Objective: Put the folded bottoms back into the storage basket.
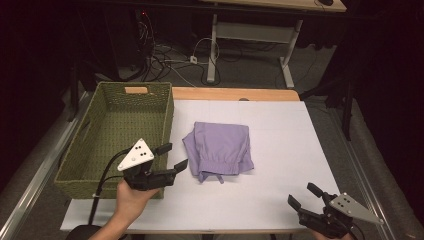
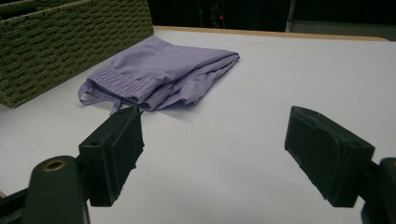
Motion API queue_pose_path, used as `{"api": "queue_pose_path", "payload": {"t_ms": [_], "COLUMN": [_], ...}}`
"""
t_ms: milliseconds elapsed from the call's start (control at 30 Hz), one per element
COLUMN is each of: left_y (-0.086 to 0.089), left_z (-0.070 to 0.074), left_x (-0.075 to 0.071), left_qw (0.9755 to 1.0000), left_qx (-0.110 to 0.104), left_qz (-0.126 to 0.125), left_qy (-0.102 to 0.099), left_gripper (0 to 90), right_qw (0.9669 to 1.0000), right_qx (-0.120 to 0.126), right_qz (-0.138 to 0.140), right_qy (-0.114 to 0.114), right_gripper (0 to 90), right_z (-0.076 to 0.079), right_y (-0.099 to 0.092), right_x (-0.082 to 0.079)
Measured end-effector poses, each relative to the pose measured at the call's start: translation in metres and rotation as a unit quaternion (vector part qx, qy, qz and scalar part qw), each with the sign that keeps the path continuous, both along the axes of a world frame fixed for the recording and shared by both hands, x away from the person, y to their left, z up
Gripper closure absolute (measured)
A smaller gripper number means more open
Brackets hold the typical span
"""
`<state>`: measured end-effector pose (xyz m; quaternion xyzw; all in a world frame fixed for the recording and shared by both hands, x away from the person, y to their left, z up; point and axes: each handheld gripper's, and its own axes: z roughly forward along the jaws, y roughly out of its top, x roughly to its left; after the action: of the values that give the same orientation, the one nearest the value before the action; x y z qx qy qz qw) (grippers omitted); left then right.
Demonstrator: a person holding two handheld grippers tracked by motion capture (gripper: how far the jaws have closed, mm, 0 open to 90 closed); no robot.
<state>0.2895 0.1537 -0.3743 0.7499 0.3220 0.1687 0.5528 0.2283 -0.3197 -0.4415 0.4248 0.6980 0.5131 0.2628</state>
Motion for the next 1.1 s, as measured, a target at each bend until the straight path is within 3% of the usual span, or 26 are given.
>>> {"api": "queue_pose_path", "payload": {"t_ms": [333, 467, 533, 767, 1000, 1100], "left_y": [-0.031, -0.044, -0.047, -0.059, -0.072, -0.077], "left_z": [0.001, 0.003, 0.005, 0.007, 0.01, 0.012], "left_x": [0.006, 0.012, 0.015, 0.027, 0.038, 0.044], "left_qw": [0.9995, 0.9987, 0.998, 0.9957, 0.9944, 0.9928], "left_qx": [0.025, 0.04, 0.053, 0.066, 0.078, 0.088], "left_qz": [-0.017, -0.02, -0.016, -0.007, 0.002, 0.001], "left_qy": [0.008, 0.025, 0.031, 0.065, 0.071, 0.081], "left_gripper": [27.5, 27.6, 28.2, 28.9, 24.5, 21.7], "right_qw": [0.9996, 0.9992, 0.9989, 0.9976, 0.9966, 0.9965], "right_qx": [0.001, 0.0, 0.001, 0.0, -0.002, -0.004], "right_qz": [0.027, 0.039, 0.047, 0.069, 0.082, 0.084], "right_qy": [0.001, 0.002, 0.002, 0.003, 0.005, 0.005], "right_gripper": [20.1, 20.1, 20.1, 20.1, 20.1, 20.1], "right_z": [0.0, 0.001, 0.001, 0.001, 0.001, 0.0], "right_y": [0.006, 0.01, 0.012, 0.018, 0.023, 0.024], "right_x": [0.013, 0.02, 0.023, 0.035, 0.042, 0.043]}}
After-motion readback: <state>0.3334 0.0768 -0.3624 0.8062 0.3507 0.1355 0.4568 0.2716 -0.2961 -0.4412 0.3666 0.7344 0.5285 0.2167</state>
